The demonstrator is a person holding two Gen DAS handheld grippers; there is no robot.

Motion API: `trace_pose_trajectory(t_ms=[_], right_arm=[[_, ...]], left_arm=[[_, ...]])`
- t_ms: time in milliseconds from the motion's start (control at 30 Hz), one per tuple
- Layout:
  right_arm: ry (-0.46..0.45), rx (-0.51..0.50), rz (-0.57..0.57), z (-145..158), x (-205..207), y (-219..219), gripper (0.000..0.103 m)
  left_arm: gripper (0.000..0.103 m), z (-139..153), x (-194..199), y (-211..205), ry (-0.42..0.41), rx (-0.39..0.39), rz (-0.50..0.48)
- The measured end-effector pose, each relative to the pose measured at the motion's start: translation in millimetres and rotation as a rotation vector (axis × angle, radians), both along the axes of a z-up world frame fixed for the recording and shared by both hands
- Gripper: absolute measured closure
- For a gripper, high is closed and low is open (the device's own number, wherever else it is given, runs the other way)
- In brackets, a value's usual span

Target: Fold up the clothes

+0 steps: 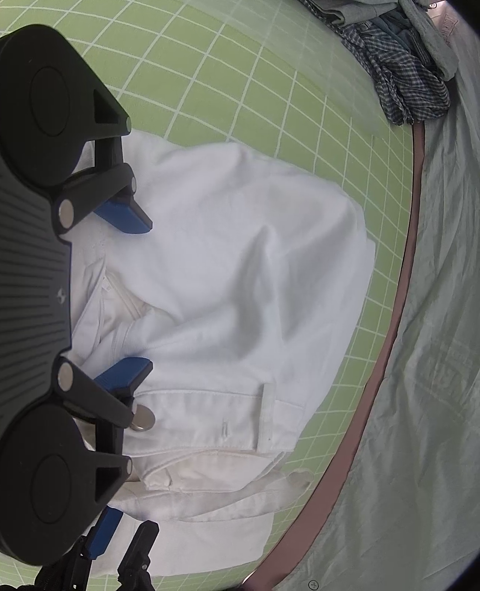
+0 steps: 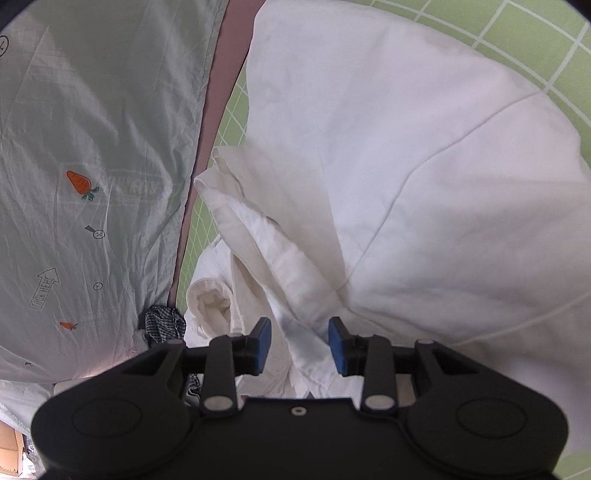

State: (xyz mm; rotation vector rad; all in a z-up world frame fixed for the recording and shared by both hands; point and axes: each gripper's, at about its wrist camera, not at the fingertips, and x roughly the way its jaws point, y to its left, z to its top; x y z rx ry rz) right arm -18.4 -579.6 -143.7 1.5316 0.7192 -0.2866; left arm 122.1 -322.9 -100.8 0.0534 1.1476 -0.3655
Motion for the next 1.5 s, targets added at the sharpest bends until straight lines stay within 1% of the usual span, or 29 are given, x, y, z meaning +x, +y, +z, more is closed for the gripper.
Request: trace_pose_trajectory(t_ms=[133, 267, 300, 333, 400, 433, 500, 600, 700, 800, 900, 967, 1033, 1067, 1133, 1200, 1300, 1367, 1400, 1467, 1500], right_arm=[[-0.037, 0.040, -0.012, 0.7, -0.6, -1.0, 0.067], [-0.115, 0.066, -0.091, 7.6, -15.9, -2.8, 0.069], [-0.114, 0.051, -0.105, 10.2, -19.3, -5.2, 0.070], [-0.109, 0.032, -0.118, 12.9, -22.5, -8.0, 0.071], [-0.086, 0.006, -0.152, 14.3, -30.4, -13.1, 0.078], [-0.075, -0.003, -0.172, 13.8, -34.8, -16.0, 0.080], [-0.040, -0.001, -0.214, 8.4, -47.4, -21.6, 0.086], [0.031, 0.027, -0.236, -6.6, -56.0, -26.3, 0.090], [0.048, 0.120, -0.236, -26.9, -57.8, -18.7, 0.092], [0.043, 0.195, -0.198, -38.7, -47.1, -3.5, 0.092], [0.035, 0.166, -0.125, -27.9, -34.0, 10.1, 0.092], [-0.023, 0.160, -0.076, -17.1, -25.9, 19.1, 0.092], [-0.104, 0.198, -0.051, -10.4, -18.1, 26.5, 0.092], [-0.118, 0.180, -0.047, -4.5, -14.6, 28.0, 0.092], [-0.110, 0.092, -0.058, 7.6, -9.8, 25.5, 0.092], [-0.082, 0.009, -0.097, 16.2, -11.2, 17.7, 0.092], [-0.013, -0.108, -0.135, 23.4, -15.5, 10.2, 0.091], [0.097, -0.228, -0.096, 22.6, -7.7, 10.7, 0.091], [0.130, -0.256, -0.074, 20.9, -4.2, 15.2, 0.091], [0.143, -0.268, -0.022, 16.8, 4.9, 28.5, 0.091], [0.144, -0.273, 0.009, 14.9, 10.3, 37.0, 0.090]], left_arm=[[0.028, -0.3, 0.4, -0.9, -0.001, 0.001, 0.002], [0.027, -0.4, 0.4, -2.8, 0.000, -0.002, 0.005], [0.027, -0.6, 0.2, -3.0, 0.000, -0.003, 0.006], [0.027, -0.7, -0.1, -3.3, 0.000, -0.003, 0.006], [0.027, -1.1, -0.4, -3.7, 0.000, -0.002, 0.005], [0.027, -1.3, -0.5, -3.9, -0.001, -0.001, 0.005], [0.027, -1.7, -0.9, -4.1, -0.003, 0.000, 0.005], [0.027, -2.9, -1.1, -2.6, -0.006, -0.001, 0.005], [0.026, -3.4, -1.2, -2.4, -0.008, 0.000, 0.008], [0.026, 2.9, -3.6, -2.3, -0.020, 0.019, 0.019], [0.027, 21.7, -8.0, -0.2, -0.074, 0.045, 0.015], [0.027, 33.1, -9.2, 5.7, -0.109, 0.047, 0.019], [0.027, 43.4, -7.3, 16.3, -0.132, 0.036, 0.028], [0.027, 48.0, -6.1, 22.1, -0.143, 0.035, 0.034], [0.027, 53.9, -0.1, 33.9, -0.174, 0.059, 0.044], [0.027, 52.3, 7.6, 45.1, -0.187, 0.105, 0.053], [0.027, 43.9, 19.1, 62.3, -0.167, 0.141, 0.072], [0.027, 36.4, 27.2, 74.8, -0.142, 0.151, 0.084], [0.026, 33.3, 29.9, 78.8, -0.133, 0.152, 0.084], [0.026, 24.8, 35.4, 86.8, -0.109, 0.154, 0.075], [0.026, 20.0, 38.2, 90.1, -0.095, 0.154, 0.067]])
